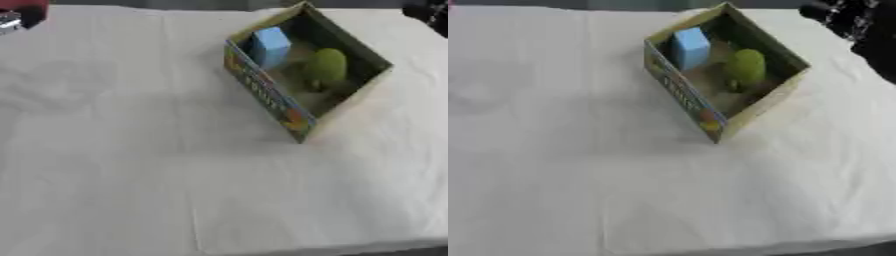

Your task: Pick up the objects with one hand, pass them to the other hand, and then place them into the box on the other side of the table.

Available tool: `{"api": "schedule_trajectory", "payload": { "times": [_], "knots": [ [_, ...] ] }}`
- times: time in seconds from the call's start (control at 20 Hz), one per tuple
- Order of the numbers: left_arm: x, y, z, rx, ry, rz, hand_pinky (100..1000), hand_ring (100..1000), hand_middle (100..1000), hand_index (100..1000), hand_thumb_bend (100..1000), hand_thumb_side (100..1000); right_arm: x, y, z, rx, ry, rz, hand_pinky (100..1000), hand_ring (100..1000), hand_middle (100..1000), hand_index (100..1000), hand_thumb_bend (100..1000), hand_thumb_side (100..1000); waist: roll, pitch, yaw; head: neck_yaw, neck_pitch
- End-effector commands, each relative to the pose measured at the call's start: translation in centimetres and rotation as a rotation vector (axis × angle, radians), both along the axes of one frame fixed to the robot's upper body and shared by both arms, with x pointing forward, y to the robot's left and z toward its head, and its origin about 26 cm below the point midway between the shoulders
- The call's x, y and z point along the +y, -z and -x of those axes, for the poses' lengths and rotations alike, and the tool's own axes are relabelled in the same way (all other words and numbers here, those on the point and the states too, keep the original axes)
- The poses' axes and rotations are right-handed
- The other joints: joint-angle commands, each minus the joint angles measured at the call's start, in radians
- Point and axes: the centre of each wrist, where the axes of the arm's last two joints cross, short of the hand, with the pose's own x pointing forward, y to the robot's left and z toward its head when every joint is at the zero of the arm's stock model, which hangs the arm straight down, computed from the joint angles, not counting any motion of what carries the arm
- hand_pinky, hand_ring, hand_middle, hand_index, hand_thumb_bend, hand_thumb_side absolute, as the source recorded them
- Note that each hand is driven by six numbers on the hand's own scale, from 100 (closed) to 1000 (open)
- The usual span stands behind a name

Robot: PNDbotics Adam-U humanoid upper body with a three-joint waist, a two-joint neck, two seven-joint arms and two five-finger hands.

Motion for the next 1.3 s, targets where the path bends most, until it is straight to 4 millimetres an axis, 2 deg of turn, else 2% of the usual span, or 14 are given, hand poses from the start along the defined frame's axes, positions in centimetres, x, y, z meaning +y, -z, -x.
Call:
{"api": "schedule_trajectory", "payload": {
  "times": [0.05, 0.25, 0.45, 0.8, 1.3],
  "knots": [
    [-1.6, -0.3, 2.1, -0.054, 0.011, 0.098, 470, 400, 474, 499, 100, 396, 0.6, -2.6, 0.1, -0.087, -0.018, 0.128, 1000, 1000, 1000, 1000, 100, 415, 0.001, -0.044, -0.003, 0.012, 0.007],
    [-2.7, 2.0, 4.1, -0.046, -0.005, 0.188, 468, 397, 472, 503, 100, 424, 1.2, -3.8, 0.0, -0.164, -0.023, 0.286, 1000, 1000, 1000, 998, 100, 253, -0.005, -0.056, -0.015, 0.022, 0.019],
    [-4.1, 4.2, 5.5, -0.031, -0.017, 0.226, 466, 393, 469, 505, 100, 438, 2.0, -4.6, -0.3, -0.292, -0.035, 0.453, 969, 1000, 1000, 971, 100, 201, -0.016, -0.058, -0.028, 0.034, 0.022],
    [-6.1, 6.1, 7.0, -0.032, 0.003, 0.274, 465, 390, 464, 501, 100, 468, 3.6, -5.3, -1.0, -0.481, -0.051, 0.667, 926, 1000, 1000, 938, 100, 219, -0.029, -0.049, -0.033, 0.034, 0.019],
    [-8.6, 8.6, 7.6, -0.052, 0.093, 0.223, 463, 390, 466, 505, 100, 431, 5.2, -3.5, -1.7, -0.524, -0.054, 0.739, 925, 1000, 1000, 971, 100, 231, -0.026, -0.045, -0.018, 0.018, 0.019]
  ]
}}
